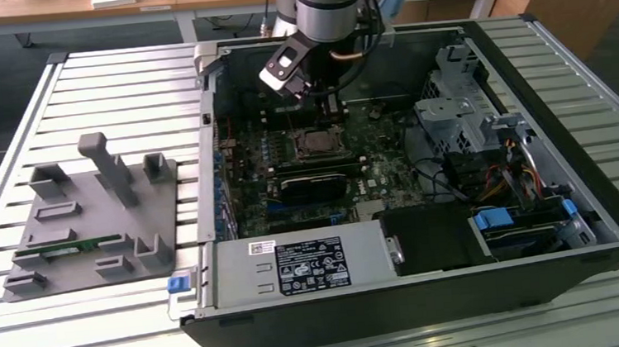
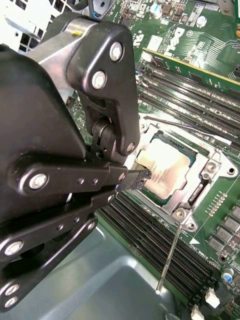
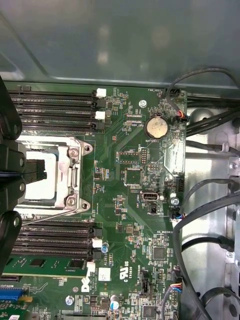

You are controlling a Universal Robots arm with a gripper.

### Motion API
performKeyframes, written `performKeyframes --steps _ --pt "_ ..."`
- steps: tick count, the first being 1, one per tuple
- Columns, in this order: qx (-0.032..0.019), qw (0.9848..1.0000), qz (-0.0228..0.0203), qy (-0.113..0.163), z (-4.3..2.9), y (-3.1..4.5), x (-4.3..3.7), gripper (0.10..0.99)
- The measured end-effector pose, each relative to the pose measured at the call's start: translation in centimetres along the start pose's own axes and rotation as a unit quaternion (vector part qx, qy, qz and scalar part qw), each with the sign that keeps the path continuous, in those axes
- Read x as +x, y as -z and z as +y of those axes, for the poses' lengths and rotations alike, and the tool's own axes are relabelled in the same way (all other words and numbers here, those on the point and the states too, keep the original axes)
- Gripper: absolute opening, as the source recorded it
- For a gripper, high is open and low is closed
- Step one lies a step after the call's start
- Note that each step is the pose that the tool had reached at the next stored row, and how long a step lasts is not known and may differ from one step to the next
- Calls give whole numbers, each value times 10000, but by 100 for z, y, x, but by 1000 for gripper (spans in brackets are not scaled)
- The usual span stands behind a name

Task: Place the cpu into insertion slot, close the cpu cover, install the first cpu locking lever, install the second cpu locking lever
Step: 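Install the first cpu locking lever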

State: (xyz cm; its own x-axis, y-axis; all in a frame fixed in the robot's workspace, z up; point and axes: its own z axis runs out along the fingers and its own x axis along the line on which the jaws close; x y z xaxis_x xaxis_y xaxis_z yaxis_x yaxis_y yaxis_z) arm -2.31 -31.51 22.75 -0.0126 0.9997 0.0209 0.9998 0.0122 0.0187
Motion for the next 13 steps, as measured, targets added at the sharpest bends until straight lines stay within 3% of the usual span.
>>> performKeyframes --steps 13 --pt "0 10000 0 -3 1 30 1 106"
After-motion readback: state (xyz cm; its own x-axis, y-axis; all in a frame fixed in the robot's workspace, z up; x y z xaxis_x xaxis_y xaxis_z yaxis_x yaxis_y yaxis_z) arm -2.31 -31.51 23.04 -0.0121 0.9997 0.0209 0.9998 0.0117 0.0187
